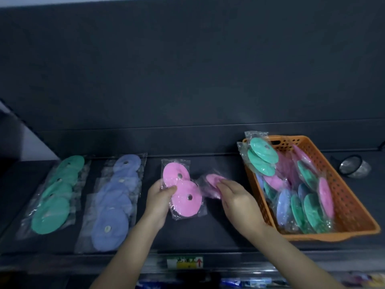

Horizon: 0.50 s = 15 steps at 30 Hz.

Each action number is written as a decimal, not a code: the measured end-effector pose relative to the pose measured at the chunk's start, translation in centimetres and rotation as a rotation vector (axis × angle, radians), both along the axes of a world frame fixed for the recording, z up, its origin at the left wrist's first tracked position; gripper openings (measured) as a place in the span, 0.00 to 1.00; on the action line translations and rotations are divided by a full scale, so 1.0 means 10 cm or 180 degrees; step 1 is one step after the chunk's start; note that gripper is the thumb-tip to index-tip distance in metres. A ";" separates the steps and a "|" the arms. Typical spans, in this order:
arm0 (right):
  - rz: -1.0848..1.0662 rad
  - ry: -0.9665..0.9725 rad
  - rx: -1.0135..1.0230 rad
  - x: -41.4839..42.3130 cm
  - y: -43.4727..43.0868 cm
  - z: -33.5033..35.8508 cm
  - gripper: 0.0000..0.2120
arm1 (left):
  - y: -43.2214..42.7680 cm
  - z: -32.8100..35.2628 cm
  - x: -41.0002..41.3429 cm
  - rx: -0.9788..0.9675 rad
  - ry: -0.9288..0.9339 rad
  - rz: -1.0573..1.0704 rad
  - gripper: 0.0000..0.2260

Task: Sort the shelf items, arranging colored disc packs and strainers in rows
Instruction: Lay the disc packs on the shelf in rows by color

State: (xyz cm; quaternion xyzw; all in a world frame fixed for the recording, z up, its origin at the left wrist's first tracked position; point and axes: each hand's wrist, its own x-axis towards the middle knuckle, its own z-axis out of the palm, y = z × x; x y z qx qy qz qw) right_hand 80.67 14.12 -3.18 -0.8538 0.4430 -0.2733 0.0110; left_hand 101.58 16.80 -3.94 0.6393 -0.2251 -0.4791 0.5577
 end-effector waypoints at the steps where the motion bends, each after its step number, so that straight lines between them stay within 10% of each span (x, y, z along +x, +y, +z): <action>1: 0.0037 0.0214 0.0010 0.01 0.02 -0.05 0.23 | -0.01 -0.02 0.01 -0.0012 0.0017 0.0027 0.08; 10: 0.0105 0.1296 0.1293 -0.05 0.01 -0.20 0.41 | -0.04 -0.03 0.15 -0.0476 0.0257 0.0462 0.10; 15: 0.0182 0.0493 0.1500 0.14 -0.02 -0.04 0.45 | -0.04 0.01 0.16 -0.0638 0.0367 0.0409 0.10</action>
